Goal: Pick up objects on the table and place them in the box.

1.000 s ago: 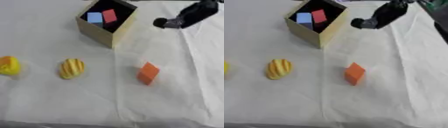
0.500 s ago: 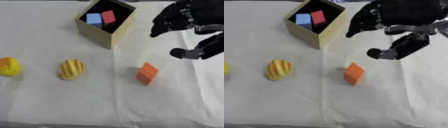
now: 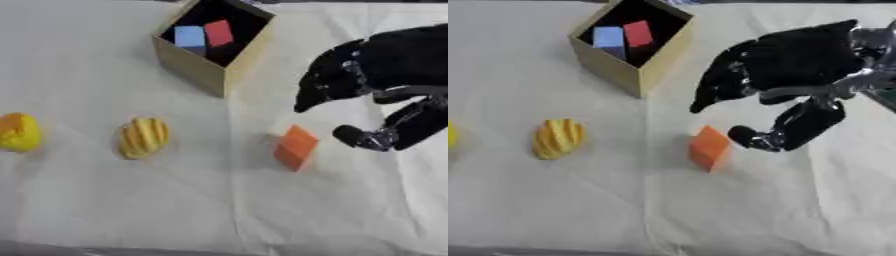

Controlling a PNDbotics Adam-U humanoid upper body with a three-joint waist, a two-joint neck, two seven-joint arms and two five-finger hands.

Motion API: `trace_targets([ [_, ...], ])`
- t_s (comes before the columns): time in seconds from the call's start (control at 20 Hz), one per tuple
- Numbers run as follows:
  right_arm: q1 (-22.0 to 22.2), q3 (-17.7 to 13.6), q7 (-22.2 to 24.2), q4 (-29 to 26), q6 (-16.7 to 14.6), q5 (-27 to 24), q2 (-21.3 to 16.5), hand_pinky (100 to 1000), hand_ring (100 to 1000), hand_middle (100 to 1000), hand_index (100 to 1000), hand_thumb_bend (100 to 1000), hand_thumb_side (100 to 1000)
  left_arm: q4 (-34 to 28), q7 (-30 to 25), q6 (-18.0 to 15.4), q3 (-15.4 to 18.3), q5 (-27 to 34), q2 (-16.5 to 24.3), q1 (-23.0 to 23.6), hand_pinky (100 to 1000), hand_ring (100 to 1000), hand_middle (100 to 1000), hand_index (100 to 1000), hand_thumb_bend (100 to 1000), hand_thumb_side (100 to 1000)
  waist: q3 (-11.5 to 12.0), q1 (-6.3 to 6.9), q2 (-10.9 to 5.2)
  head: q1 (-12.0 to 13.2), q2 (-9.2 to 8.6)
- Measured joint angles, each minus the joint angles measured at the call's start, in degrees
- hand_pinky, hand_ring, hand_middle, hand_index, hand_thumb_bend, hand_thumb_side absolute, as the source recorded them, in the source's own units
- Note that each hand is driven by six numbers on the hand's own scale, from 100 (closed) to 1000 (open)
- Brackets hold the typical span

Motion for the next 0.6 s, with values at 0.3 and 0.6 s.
trace_targets([
  [0.3, -0.28, 1.82, 4.62, 0.08, 2.71, 0.21, 1.97, 905, 899, 838, 917, 164, 418, 0.0, -0.07, -0.07, -0.02, 0.22, -0.01, -0.06, 695, 702, 590, 751, 429, 549, 0.67, 0.01, 0.2, -0.28, -0.02],
  [0.6, -0.47, 3.05, 5.95, 3.01, 3.52, 2.04, 3.56, 908, 905, 843, 919, 198, 434, 0.0, -0.21, -0.21, -0.16, 0.52, -0.02, -0.15, 695, 702, 589, 751, 427, 551, 1.02, 0.06, 0.6, -0.53, -0.05],
])
